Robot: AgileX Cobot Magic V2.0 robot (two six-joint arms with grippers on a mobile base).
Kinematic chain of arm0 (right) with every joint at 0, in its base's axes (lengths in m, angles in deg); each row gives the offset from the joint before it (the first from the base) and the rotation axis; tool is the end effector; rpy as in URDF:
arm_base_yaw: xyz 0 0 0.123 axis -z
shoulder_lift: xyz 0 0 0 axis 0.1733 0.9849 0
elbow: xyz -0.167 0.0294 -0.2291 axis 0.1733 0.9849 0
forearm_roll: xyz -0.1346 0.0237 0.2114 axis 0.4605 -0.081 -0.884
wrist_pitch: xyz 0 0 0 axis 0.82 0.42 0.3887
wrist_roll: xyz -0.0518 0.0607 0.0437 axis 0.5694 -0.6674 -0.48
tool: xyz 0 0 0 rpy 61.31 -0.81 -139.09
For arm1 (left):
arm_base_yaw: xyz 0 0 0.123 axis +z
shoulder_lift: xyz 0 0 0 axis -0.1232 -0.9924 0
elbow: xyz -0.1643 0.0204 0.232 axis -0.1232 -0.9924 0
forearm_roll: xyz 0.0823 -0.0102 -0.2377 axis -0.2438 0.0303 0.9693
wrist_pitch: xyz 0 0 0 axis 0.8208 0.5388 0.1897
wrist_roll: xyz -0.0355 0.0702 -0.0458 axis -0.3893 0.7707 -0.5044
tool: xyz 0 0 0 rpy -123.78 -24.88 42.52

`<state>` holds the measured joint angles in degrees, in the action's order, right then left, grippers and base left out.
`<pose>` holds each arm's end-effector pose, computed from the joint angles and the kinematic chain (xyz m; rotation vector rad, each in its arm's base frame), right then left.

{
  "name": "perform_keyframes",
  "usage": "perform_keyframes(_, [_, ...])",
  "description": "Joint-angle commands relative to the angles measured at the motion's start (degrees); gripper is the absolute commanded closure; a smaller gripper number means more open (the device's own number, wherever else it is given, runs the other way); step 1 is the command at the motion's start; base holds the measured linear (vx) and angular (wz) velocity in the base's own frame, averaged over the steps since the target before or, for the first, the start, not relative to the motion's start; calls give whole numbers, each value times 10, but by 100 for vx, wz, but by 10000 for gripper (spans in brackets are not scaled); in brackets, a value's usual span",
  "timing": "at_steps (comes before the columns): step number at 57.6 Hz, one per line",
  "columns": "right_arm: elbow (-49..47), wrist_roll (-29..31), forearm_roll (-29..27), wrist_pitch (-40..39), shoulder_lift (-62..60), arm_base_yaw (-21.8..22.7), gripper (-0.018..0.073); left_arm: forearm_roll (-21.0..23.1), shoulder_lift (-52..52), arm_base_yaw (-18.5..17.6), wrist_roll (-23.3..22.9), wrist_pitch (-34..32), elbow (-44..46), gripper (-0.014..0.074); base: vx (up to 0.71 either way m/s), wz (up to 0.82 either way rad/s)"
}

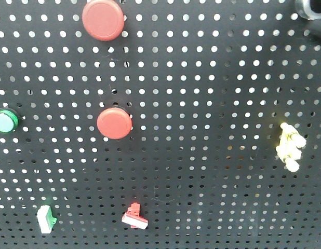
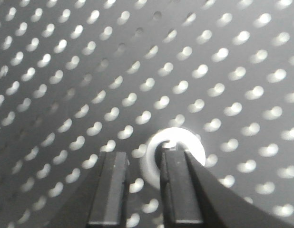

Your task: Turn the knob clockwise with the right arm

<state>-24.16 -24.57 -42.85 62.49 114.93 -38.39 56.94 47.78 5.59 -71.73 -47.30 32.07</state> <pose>0.1502 0.0730 0.5187 -0.8747 1.1614 -0.3777 0.0525 -0.0050 0.1697 -0.0165 1.8642 -0.1059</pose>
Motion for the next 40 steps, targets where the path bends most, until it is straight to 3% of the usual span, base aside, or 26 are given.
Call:
perform_keyframes(1, [-16, -8, 9, -48, 7, 9, 311, 4, 6, 1, -4, -42, -6, 603, 0, 0])
perform_keyframes(23, [-16, -30, 7, -48, 8, 12, 335, 4, 6, 1, -4, -42, -6, 603, 0, 0])
perform_keyframes(40, [-16, -33, 7, -31, 13, 12, 575, 4, 6, 1, -4, -42, -6, 603, 0, 0])
